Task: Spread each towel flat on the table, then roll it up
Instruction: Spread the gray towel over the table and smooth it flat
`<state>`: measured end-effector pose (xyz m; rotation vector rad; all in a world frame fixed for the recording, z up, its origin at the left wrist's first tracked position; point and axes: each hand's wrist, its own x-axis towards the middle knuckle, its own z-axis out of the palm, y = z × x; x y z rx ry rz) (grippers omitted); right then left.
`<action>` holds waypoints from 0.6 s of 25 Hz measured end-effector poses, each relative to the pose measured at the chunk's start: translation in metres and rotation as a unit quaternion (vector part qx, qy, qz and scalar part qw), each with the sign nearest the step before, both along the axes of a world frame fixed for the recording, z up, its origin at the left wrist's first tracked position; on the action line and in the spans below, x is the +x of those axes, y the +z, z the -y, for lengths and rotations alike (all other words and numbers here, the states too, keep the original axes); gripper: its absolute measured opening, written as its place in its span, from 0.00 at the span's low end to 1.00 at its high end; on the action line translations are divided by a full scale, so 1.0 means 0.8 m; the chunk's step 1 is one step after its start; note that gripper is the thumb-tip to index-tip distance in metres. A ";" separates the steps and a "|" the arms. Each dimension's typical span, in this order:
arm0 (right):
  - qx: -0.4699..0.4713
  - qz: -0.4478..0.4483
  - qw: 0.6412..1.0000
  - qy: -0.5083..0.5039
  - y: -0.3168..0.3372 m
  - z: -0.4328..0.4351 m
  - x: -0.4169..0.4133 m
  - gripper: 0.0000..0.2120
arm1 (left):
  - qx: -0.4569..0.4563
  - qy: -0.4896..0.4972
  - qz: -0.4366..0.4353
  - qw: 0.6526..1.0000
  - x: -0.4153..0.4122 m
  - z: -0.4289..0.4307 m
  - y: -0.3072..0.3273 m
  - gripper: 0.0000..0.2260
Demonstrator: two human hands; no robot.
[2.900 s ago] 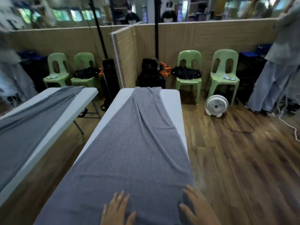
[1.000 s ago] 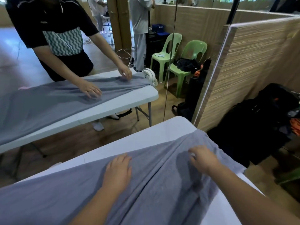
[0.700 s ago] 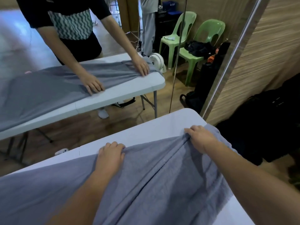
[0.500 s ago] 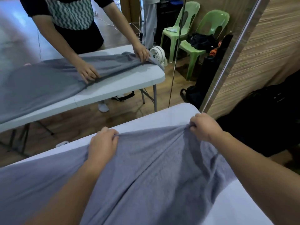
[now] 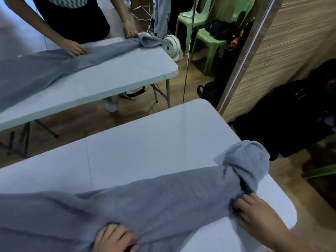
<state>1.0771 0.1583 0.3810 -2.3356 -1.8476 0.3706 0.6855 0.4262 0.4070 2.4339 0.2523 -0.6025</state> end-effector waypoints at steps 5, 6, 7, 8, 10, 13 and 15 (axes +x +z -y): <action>0.004 0.003 1.000 -0.019 0.031 -0.101 -0.025 0.11 | 0.193 0.258 0.171 0.931 0.076 0.017 -0.021 0.12; 0.021 0.003 1.000 0.002 0.033 -0.138 -0.039 0.11 | 0.194 0.255 0.169 0.932 0.106 0.008 -0.021 0.14; 0.021 -0.004 0.999 0.033 0.033 -0.174 -0.053 0.12 | 0.202 0.248 0.142 0.937 0.135 -0.005 -0.015 0.18; 0.000 -0.015 0.998 0.066 0.031 -0.207 -0.069 0.16 | 0.217 0.241 0.098 0.941 0.158 -0.016 -0.018 0.22; -0.079 -0.027 0.990 0.113 0.022 -0.253 -0.092 0.21 | 0.223 0.219 0.012 0.950 0.192 -0.027 -0.009 0.19; -0.127 -0.038 0.983 0.128 0.026 -0.280 -0.097 0.12 | 0.179 0.220 -0.008 0.959 0.210 -0.030 0.005 0.07; -0.083 -0.083 0.988 0.103 0.041 -0.280 -0.089 0.09 | 0.177 0.241 0.074 0.951 0.206 -0.035 0.011 0.06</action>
